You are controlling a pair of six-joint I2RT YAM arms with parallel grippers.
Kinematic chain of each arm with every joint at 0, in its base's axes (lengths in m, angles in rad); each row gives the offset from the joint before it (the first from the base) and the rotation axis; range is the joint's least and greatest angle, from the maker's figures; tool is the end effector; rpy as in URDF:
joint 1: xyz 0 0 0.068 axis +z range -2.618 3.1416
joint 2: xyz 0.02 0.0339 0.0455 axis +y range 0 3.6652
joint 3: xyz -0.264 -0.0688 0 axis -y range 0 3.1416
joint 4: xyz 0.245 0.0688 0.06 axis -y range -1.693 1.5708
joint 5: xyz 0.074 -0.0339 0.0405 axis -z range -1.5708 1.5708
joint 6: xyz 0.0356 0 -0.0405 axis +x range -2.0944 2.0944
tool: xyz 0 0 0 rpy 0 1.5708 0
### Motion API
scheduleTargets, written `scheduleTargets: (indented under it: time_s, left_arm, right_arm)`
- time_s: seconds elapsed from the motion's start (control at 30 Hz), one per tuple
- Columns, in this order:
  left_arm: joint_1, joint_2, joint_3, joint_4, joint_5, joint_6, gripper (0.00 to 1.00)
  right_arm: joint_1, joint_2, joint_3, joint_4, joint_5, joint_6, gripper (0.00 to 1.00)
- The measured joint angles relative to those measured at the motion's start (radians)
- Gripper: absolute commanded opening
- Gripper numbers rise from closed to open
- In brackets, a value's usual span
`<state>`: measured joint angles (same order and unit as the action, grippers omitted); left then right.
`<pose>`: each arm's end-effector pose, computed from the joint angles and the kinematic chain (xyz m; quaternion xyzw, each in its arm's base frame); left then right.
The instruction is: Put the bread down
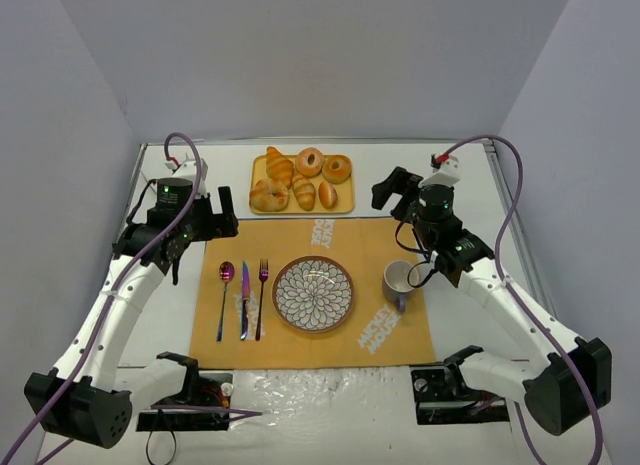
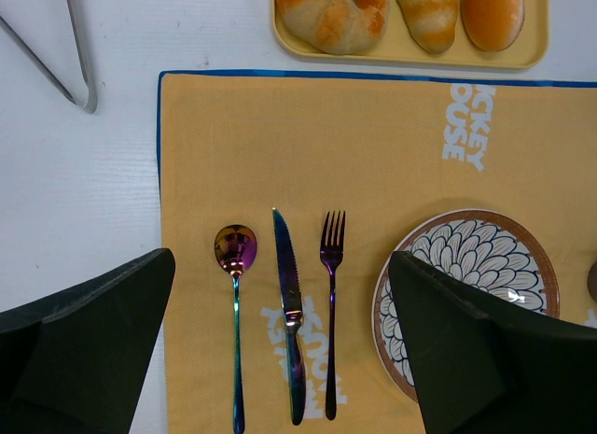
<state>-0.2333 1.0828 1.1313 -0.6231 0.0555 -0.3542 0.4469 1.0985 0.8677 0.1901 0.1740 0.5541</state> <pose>0.2233 -0.0551 0.3590 -0.0398 0.8774 -0.1616 0.4501 0.2381 0.1073 0.3465 0.0986 0.7144 0.2761 0.6354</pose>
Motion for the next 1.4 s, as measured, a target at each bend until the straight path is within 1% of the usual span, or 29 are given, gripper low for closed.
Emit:
scheduleTargets:
  time_s: [0.2, 0.5, 1.03, 1.17, 1.27, 1.4]
  left_arm:
    - [0.0, 0.003, 0.0, 0.0, 0.0, 0.0, 0.97]
    - [0.0, 0.007, 0.0, 0.0, 0.0, 0.001, 0.97]
    - [0.0, 0.02, 0.0, 0.0, 0.0, 0.001, 0.97]
    - [0.002, 0.024, 0.0, -0.002, -0.035, -0.001, 0.97]
    - [0.03, 0.05, 0.008, -0.012, -0.084, -0.014, 0.97]
    - [0.107, 0.126, 0.039, -0.032, -0.127, -0.042, 0.97]
  right_arm:
    - [0.0, 0.093, 0.023, -0.019, -0.012, -0.005, 0.99]
    - [0.0, 0.178, 0.085, -0.025, -0.031, -0.009, 0.96]
    - [0.0, 0.279, 0.141, -0.037, -0.072, -0.014, 0.94]
    - [0.0, 0.291, 0.146, -0.038, -0.082, -0.014, 0.94]
    - [0.0, 0.291, 0.148, -0.038, -0.085, -0.016, 0.94]
    - [0.0, 0.291, 0.148, -0.038, -0.089, -0.022, 0.94]
